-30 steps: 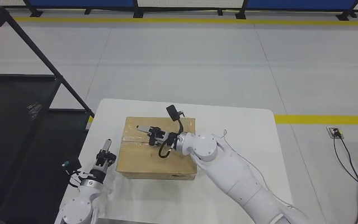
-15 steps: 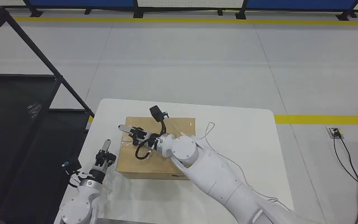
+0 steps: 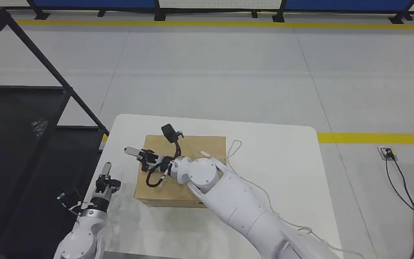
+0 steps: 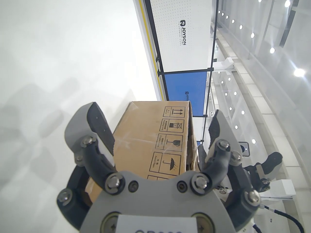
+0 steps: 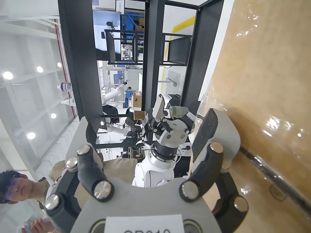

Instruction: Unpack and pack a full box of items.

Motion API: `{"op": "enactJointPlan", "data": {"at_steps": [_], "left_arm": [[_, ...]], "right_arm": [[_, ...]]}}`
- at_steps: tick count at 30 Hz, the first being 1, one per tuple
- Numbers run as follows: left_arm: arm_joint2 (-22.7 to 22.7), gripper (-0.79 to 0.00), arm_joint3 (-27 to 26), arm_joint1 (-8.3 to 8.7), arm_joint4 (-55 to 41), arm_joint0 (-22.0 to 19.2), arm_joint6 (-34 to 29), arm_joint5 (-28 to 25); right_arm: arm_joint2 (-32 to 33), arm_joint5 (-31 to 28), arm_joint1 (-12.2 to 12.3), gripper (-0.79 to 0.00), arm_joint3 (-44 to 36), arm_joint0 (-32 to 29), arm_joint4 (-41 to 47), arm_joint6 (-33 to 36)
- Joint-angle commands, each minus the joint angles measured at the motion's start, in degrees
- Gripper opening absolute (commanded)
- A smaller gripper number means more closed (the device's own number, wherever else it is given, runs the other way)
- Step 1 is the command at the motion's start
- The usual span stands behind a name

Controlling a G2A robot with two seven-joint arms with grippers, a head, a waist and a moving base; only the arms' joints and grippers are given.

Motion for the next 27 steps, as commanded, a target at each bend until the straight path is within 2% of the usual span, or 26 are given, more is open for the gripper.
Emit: {"op": "enactJointPlan", "data": {"at_steps": [1, 7, 14, 20, 27], "left_arm": [[-0.09, 0.0, 0.14, 0.04, -0.13, 0.0, -0.11, -0.12], [-0.05, 0.0, 0.17, 0.11, -0.44, 0.02, -0.32, -0.27], [0.56, 0.0, 0.21, 0.17, -0.27, -0.22, -0.77, -0.15], [0.78, 0.0, 0.15, 0.27, -0.02, -0.33, -1.06, -0.2], [1.19, 0.0, -0.08, 0.32, 0.09, -0.36, -1.06, -0.06]], "right_arm": [[0.18, -0.64, -0.58, 0.0, 1.13, 0.2, 0.07, -0.16], [0.9, -0.45, -1.69, 0.0, 3.95, 1.53, -0.23, 2.42], [1.99, -0.03, -1.49, 0.0, 5.1, 2.25, -2.51, 5.83], [3.87, -0.47, -0.14, 0.0, 4.67, 1.49, -4.51, 7.01], [7.39, 0.33, 2.77, 0.0, 1.3, -0.55, -7.24, 6.89]]}}
